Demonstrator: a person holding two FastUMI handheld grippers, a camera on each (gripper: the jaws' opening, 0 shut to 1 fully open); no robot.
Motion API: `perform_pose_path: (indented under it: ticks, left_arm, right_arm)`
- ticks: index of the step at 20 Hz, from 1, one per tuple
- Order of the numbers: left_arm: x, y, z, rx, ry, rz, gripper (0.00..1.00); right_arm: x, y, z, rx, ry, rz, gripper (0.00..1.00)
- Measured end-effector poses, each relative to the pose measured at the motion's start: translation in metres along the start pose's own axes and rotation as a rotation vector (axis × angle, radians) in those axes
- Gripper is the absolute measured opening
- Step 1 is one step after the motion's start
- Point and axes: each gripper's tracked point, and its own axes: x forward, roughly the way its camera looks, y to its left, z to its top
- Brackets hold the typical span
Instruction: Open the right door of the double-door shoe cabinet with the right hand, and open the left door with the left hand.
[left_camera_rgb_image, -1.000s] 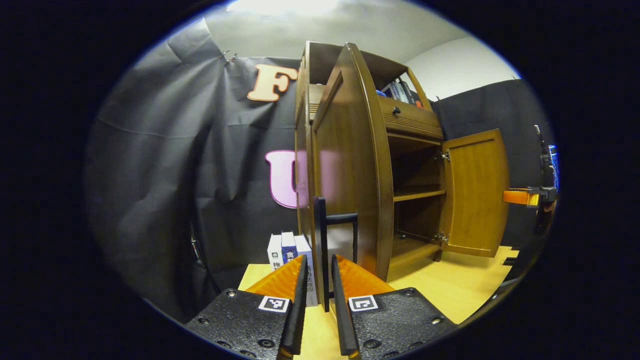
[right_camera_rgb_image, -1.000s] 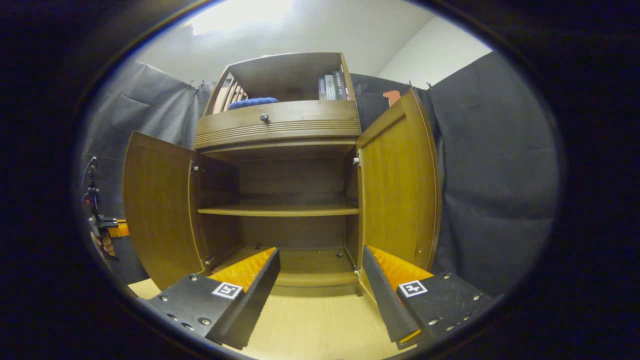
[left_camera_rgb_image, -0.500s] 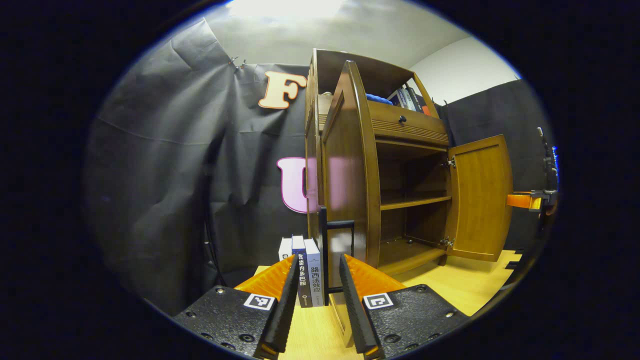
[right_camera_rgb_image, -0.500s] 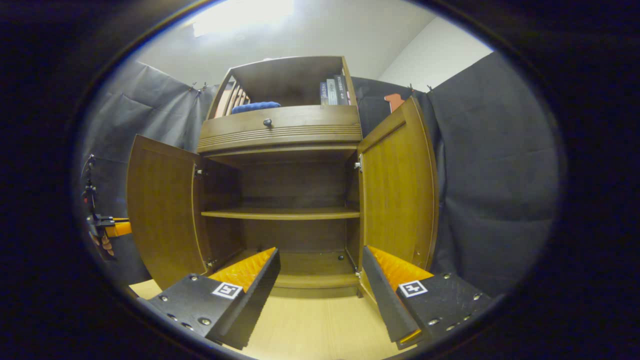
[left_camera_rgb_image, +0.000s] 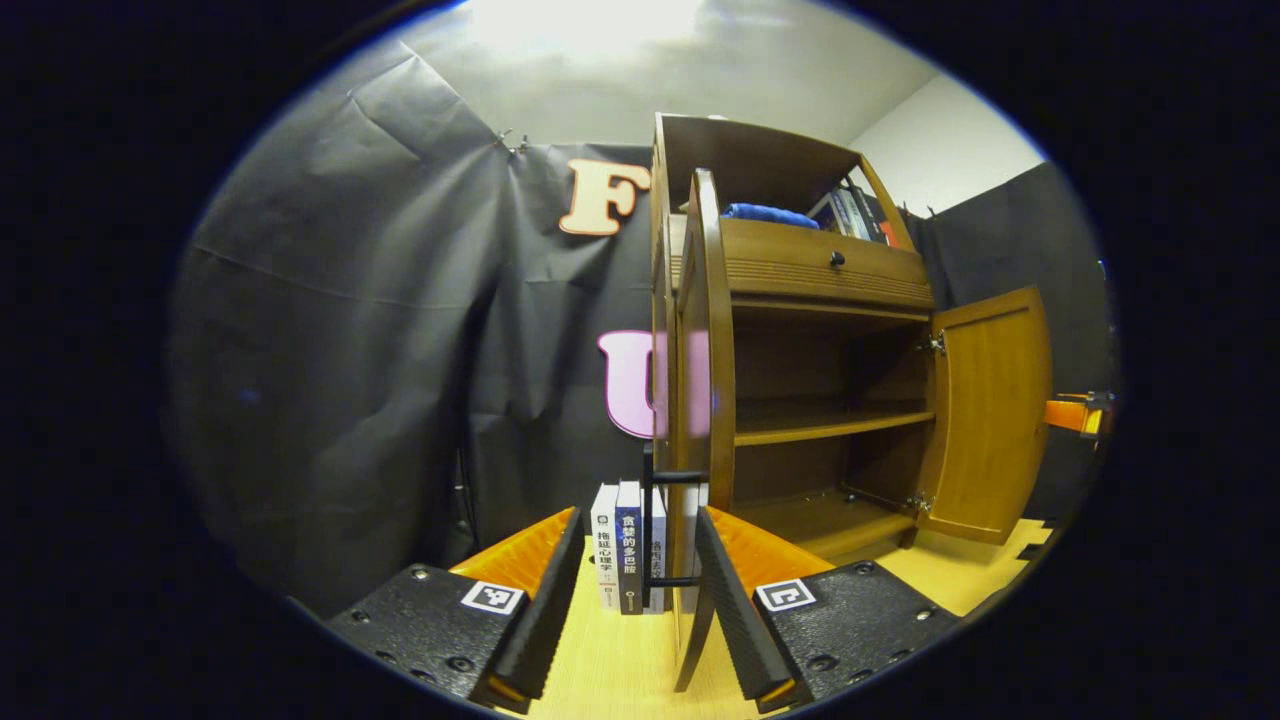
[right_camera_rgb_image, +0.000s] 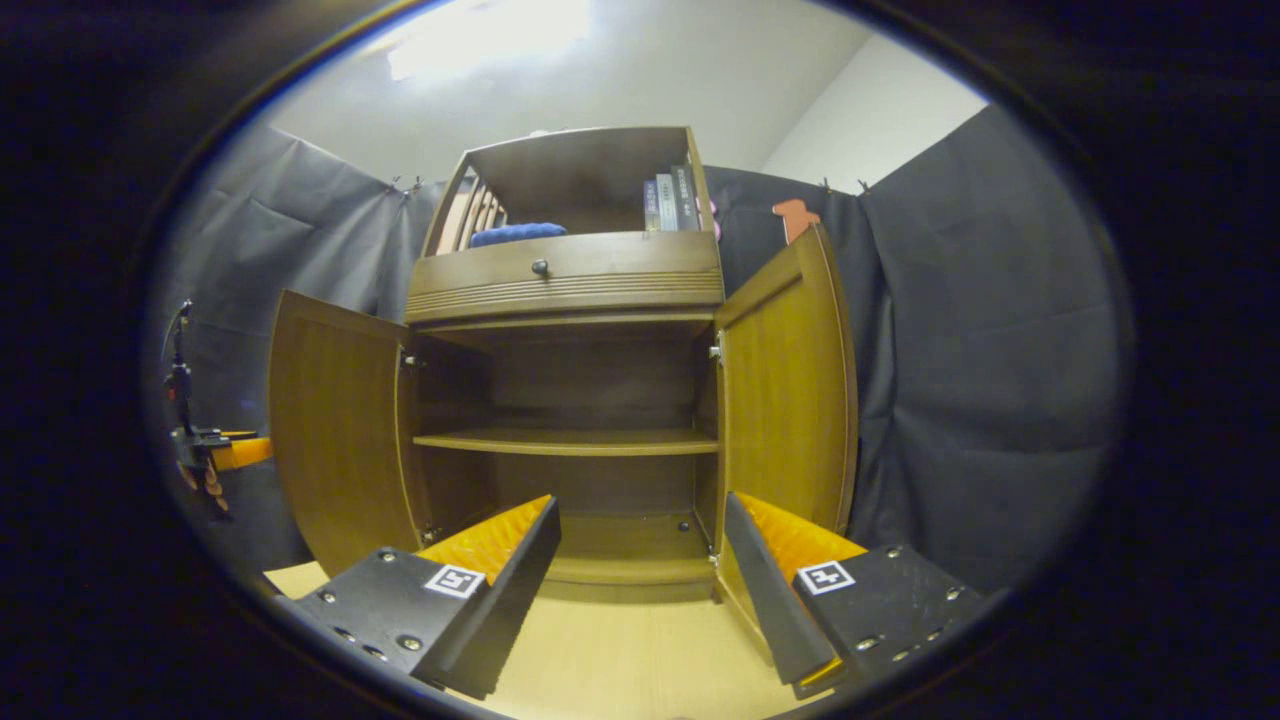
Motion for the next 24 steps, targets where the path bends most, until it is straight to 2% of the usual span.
perform_pose_path:
  ticks: [4,6,13,17,18,19,20,23,24]
  left_arm:
    - [-0.021,-0.014,0.033,-0.014,-0.075,0.047,0.80]
    - [-0.027,-0.026,0.046,-0.028,-0.097,0.047,0.81]
    - [-0.017,-0.088,0.069,-0.085,-0.116,-0.030,0.88]
    - [-0.014,-0.147,0.079,-0.070,-0.141,-0.130,0.89]
    - [-0.013,-0.161,0.084,-0.066,-0.157,-0.148,0.93]
    - [-0.011,-0.175,0.086,-0.064,-0.171,-0.159,0.93]
    - [-0.008,-0.188,0.087,-0.062,-0.183,-0.166,0.89]
    - [0.000,-0.226,0.087,-0.046,-0.206,-0.177,0.89]
    - [0.005,-0.238,0.083,-0.035,-0.202,-0.184,0.93]
  right_arm:
    - [-0.003,-0.001,0.007,-0.012,-0.006,0.007,0.98]
    - [-0.003,-0.001,0.011,-0.009,-0.009,0.009,0.98]
    - [0.003,0.007,0.020,-0.010,-0.013,0.034,0.98]
    - [0.009,0.011,0.020,-0.013,-0.009,0.037,0.98]
    - [0.012,0.011,0.019,-0.009,-0.008,0.035,0.98]
    - [0.014,0.011,0.019,-0.004,-0.006,0.035,0.98]
    - [0.015,0.011,0.019,0.001,-0.004,0.033,0.98]
    - [0.018,-0.002,0.035,-0.006,-0.017,0.009,0.98]
    - [0.020,-0.006,0.037,-0.009,-0.026,-0.007,0.98]
